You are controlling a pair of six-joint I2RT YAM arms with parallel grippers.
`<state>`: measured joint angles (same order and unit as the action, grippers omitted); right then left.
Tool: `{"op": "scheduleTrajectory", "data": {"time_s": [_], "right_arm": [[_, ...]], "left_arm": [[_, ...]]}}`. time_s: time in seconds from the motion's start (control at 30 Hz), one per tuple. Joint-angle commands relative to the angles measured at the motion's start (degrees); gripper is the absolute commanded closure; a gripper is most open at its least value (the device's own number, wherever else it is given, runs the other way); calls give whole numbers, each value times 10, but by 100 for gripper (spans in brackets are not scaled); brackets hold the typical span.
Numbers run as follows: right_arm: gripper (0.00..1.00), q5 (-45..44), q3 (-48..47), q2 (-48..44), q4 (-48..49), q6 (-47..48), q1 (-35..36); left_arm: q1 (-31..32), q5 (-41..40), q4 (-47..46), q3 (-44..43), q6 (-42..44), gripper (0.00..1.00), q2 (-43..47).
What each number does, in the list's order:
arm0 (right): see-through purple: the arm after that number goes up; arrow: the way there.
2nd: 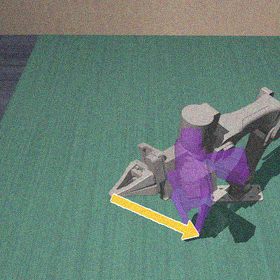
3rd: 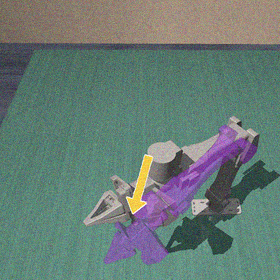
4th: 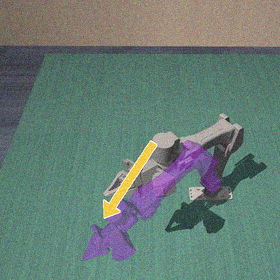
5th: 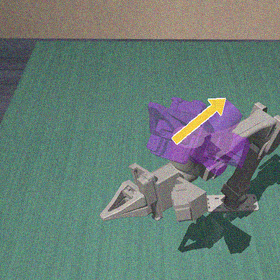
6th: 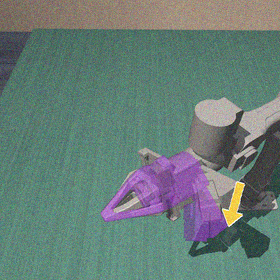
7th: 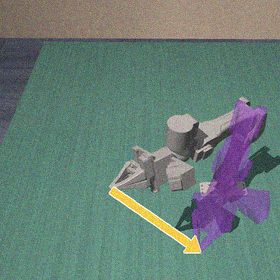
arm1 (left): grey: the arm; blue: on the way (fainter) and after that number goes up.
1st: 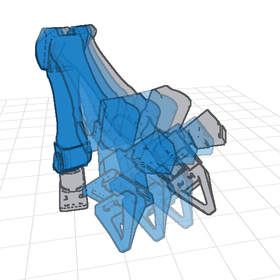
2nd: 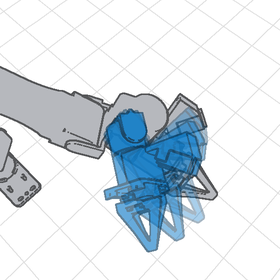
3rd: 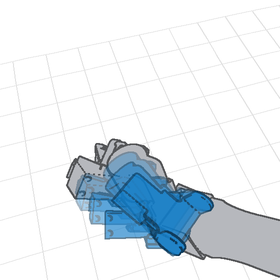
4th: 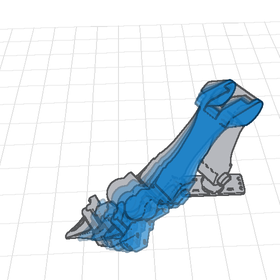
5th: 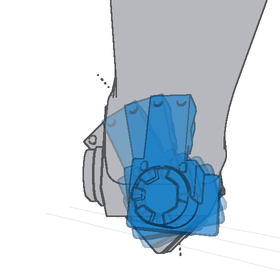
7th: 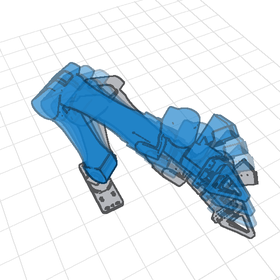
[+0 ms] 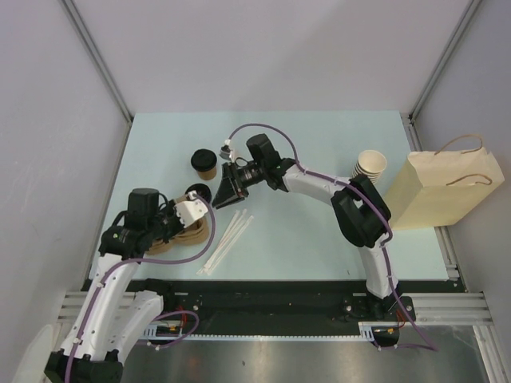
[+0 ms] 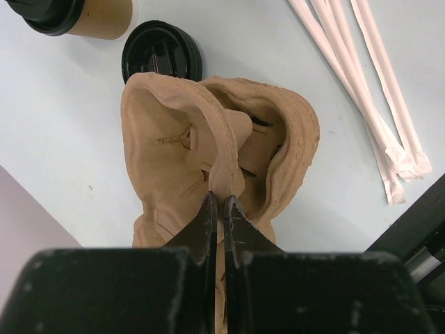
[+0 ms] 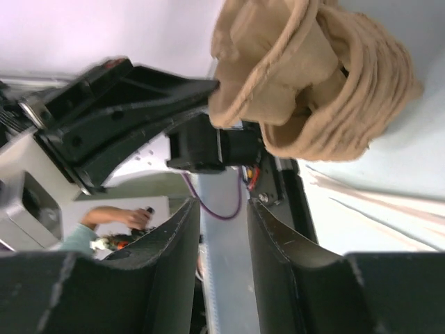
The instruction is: Pack the takeout coffee
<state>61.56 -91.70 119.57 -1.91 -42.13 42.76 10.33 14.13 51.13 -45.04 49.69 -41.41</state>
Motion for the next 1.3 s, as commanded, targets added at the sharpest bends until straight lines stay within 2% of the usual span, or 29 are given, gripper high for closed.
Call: {"op": "scheduleTrajectory", "data": {"time_s": [0.0, 0.13, 0.3, 0.47, 0.57, 0.67, 0.73, 0.83, 0.93, 1.27], "right_arm": [[62, 27, 13, 13, 171, -144, 0], [66, 31, 37, 36, 317, -254, 5], [69, 27, 43, 62, 386, -320, 10], [69, 16, 50, 73, 389, -328, 14], [79, -2, 43, 77, 412, -333, 4], [78, -71, 23, 56, 304, -242, -26], [77, -100, 21, 45, 262, -229, -39], [77, -92, 37, 45, 305, -289, -36], [75, -83, 74, 36, 354, -309, -22], [73, -91, 123, 22, 408, -318, 36]], "left_arm": [[3, 12, -31, 11, -14, 100, 14], [2, 16, -38, 20, -25, 100, 19], [3, 16, -43, 20, -35, 100, 26], [3, 17, -46, 20, -36, 100, 27], [3, 13, -46, 17, -42, 100, 26], [3, 16, -46, 17, -47, 100, 28], [3, 15, -46, 16, -48, 100, 28], [2, 14, -48, 15, -50, 100, 28], [3, 16, -53, 14, -54, 100, 26], [3, 22, -60, 9, -65, 100, 25]]}}
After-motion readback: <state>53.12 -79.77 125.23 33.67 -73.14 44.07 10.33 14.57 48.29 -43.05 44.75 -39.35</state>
